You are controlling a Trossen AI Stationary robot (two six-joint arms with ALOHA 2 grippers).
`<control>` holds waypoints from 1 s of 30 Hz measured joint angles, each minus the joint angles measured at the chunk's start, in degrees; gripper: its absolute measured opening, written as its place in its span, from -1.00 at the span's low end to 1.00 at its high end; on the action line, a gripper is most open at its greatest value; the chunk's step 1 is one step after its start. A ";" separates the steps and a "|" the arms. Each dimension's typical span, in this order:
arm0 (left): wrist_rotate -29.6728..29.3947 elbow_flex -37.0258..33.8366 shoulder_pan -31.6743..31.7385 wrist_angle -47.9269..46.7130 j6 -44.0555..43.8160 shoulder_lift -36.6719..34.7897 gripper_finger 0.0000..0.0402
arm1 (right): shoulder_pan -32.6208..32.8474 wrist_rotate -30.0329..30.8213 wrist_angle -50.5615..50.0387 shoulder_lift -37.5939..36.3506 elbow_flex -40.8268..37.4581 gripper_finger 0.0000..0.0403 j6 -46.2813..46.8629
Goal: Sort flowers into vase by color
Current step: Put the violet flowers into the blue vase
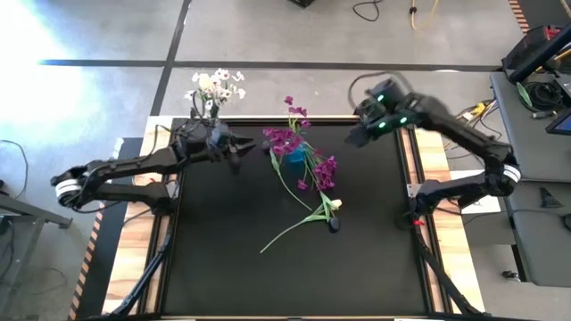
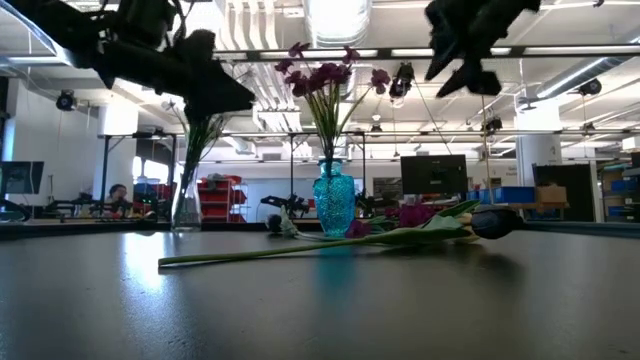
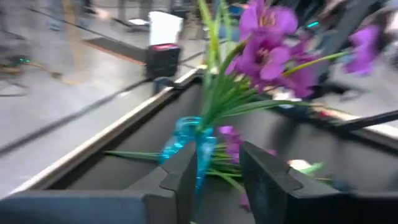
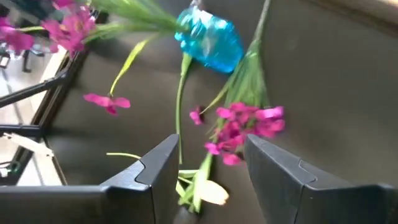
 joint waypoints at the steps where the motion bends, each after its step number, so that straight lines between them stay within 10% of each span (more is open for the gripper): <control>1: 3.16 -0.45 1.23 -0.16 -1.08 -1.06 -0.51 | 1.76 0.69 4.02 0.33 -2.57 -0.14 2.28; 11: 18.46 0.48 9.56 -1.94 -1.90 -3.47 -0.81 | 13.38 11.57 28.41 9.92 -18.84 -0.14 17.01; 30: 18.71 6.46 10.17 -7.60 1.18 -2.74 -0.83 | 15.71 18.07 34.80 29.87 -15.81 -0.30 15.71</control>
